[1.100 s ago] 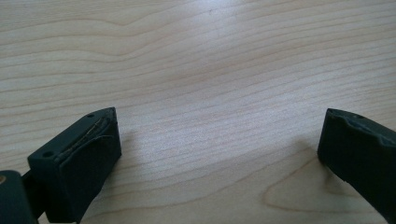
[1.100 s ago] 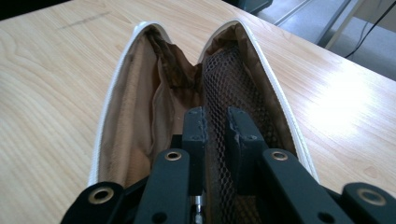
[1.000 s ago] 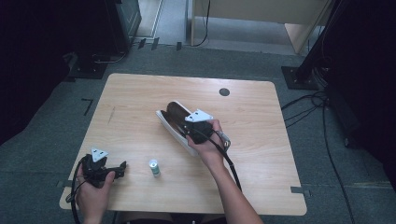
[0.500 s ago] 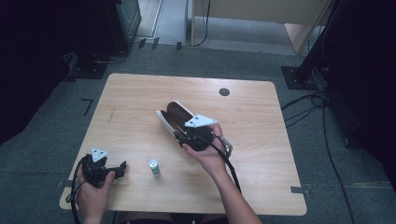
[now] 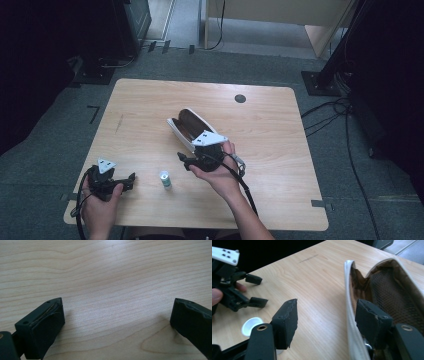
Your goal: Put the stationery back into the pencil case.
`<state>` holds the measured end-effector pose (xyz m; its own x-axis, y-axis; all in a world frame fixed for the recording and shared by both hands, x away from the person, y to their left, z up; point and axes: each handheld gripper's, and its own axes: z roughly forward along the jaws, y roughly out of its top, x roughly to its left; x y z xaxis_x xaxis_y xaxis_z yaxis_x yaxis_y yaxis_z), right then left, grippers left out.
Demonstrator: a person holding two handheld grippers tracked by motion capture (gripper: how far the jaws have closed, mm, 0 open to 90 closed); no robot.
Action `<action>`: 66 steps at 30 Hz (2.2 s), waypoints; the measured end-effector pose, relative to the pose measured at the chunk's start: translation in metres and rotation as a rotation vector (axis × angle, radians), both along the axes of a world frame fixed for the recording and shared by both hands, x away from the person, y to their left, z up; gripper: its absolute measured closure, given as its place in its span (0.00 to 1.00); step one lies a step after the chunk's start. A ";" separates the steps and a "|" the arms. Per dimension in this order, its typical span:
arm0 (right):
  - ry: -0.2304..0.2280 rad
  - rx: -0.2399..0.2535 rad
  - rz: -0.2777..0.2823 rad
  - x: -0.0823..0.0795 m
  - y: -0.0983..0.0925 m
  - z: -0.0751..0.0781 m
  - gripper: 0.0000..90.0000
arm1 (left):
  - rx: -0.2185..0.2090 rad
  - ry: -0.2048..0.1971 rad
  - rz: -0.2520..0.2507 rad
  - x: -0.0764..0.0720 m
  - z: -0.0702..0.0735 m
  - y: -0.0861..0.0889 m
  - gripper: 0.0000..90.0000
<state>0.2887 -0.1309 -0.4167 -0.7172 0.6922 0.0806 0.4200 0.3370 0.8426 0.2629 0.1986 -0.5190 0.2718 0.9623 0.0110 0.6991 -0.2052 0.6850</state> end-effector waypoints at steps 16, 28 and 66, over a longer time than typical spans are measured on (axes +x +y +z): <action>0.031 0.020 0.078 -0.021 0.015 -0.011 0.40 | 0.000 0.003 -0.001 0.000 0.000 0.000 0.00; 0.040 0.032 0.119 -0.033 0.028 -0.016 0.42 | -0.001 0.001 0.000 0.000 0.000 0.000 0.00; 0.074 -0.047 0.158 -0.042 0.058 -0.042 0.56 | 0.001 0.002 -0.001 0.000 0.000 0.000 0.00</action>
